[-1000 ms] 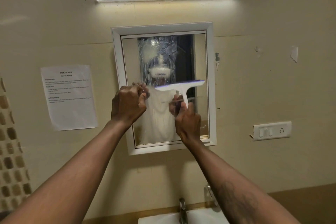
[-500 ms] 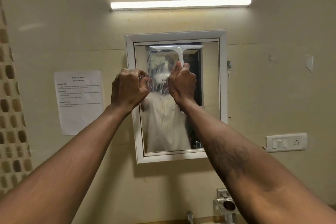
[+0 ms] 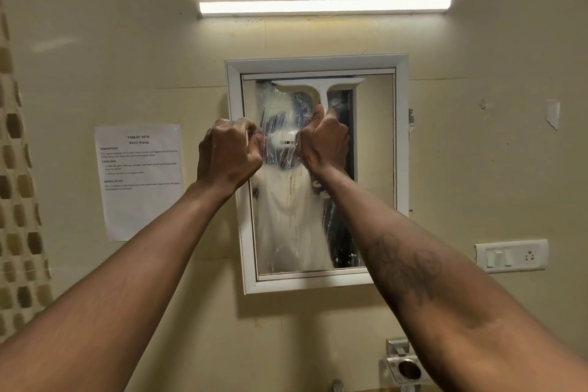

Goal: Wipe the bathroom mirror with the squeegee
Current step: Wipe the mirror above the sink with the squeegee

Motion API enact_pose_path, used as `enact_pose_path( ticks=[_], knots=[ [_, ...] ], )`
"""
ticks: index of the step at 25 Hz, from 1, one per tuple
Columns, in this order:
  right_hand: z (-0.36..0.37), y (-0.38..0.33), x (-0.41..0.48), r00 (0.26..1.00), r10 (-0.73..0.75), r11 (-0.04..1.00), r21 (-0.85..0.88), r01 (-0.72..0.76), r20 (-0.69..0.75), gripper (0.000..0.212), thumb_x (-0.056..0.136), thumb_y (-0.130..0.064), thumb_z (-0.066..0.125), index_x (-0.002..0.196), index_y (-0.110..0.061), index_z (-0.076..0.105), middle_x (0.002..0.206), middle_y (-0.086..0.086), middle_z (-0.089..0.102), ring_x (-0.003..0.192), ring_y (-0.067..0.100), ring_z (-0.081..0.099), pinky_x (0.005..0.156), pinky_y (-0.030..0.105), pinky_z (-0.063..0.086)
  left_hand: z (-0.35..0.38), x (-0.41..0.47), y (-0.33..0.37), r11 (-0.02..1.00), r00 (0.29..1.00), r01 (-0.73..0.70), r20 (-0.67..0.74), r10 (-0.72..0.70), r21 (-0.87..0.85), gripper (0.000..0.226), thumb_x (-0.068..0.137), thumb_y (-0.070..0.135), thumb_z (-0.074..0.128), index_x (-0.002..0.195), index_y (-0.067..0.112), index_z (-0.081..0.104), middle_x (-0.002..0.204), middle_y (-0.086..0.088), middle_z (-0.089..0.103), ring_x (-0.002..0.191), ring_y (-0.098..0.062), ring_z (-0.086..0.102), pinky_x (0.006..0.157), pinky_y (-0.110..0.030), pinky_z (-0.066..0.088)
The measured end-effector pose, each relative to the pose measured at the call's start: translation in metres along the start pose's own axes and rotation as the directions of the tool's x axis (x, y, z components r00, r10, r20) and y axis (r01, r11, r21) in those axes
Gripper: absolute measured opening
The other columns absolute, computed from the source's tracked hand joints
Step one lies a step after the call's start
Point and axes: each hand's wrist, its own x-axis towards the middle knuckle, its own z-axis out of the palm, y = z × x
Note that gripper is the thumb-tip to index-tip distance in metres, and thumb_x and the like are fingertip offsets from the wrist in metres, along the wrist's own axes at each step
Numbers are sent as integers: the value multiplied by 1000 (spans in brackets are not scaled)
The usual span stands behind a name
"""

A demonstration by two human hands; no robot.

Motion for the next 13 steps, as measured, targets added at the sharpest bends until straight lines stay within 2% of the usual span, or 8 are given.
enact_pose_path(
  ticks=[5,10,13],
  knots=[
    [2,-1,5,1000,0,1000,-17,0,28,46,113,-38,36,130,-3,60,86,7,71,75,19,70,65,29,56,2,-2,-3,1000,1000,-6,11,6,-2,20,90,25,67,105,13,74,94,-13,74,97,-31,67,78,-38,54],
    [8,3,8,1000,-12,998,-61,13,18,45,112,-39,35,126,-4,60,87,5,70,73,18,67,57,22,43,6,0,-9,1000,1000,-9,16,9,-4,19,92,26,65,104,15,74,96,-9,75,99,-28,66,79,-36,54],
    [11,4,8,1000,15,999,-48,-14,21,44,112,-38,37,121,-4,62,89,7,69,75,20,69,61,29,53,11,-2,-8,1000,1000,-15,10,16,-14,19,92,25,65,105,14,74,96,-10,75,97,-28,67,79,-35,53]
  ],
)
